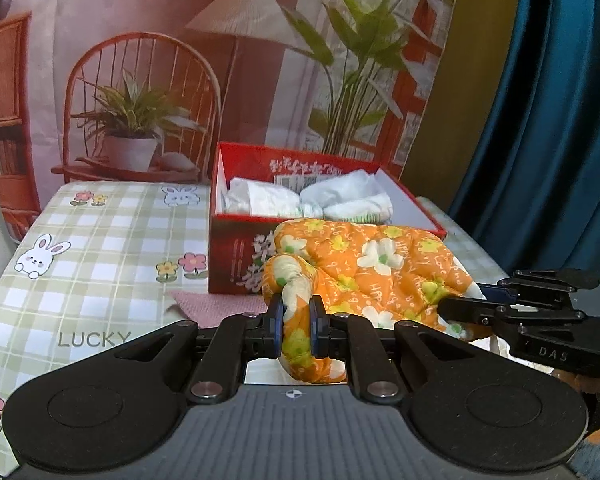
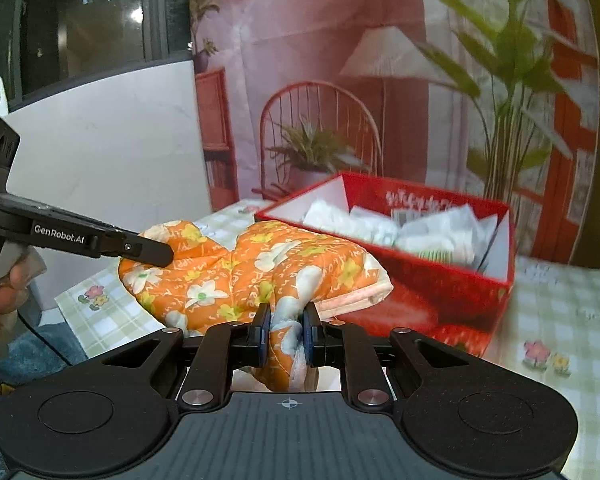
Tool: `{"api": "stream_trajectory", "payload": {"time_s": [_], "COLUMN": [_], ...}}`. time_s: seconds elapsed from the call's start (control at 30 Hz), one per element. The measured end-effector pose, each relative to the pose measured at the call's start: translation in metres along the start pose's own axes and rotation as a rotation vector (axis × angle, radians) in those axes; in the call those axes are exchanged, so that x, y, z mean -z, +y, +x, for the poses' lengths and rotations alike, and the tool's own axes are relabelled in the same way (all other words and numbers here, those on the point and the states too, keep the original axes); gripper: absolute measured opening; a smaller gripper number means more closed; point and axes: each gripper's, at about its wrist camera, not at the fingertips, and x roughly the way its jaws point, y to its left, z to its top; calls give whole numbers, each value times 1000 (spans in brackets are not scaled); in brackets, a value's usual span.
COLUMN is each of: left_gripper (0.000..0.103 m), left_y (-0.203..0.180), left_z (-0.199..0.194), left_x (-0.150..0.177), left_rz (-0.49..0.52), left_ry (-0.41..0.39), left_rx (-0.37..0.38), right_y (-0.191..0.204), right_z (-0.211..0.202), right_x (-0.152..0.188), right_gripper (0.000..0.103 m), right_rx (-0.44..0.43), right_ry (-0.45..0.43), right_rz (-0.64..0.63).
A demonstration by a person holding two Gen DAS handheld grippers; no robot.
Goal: Organize soft objects
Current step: 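Lift the orange floral pouch and carry it over the red box, then lower the orange floral pouch into the red box and open the right tool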
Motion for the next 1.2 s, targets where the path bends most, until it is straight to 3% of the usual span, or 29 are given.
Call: {"api": "stream_trajectory", "payload": {"time_s": [0.2, 0.43, 0.9, 1.1, 1.2], "left_gripper": [13, 14, 14, 15, 17], "left_y": [-8, -13, -3, 9, 10], "left_z": [3, 34, 141, 178, 186], "left_x": [-22, -54, -112, -115, -116], "left_rz": [-12, 10, -3, -98, -85], "left_ry": [-27, -50, -19, 37, 52], "left_rx": [-5, -29, -90, -118, -132], "right_y": [-2, -31, -105, -124, -127], "right_z": [-5, 13, 107, 150, 163], "right_x": [-25, -57, -91, -89, -88], "right_gripper": [15, 15, 15, 15, 15], "right_rx": [13, 37, 170, 240, 258], "right_ry": [-30, -43, -2, 49, 75], "right_rz": [-106, -129, -71, 10, 18]}}
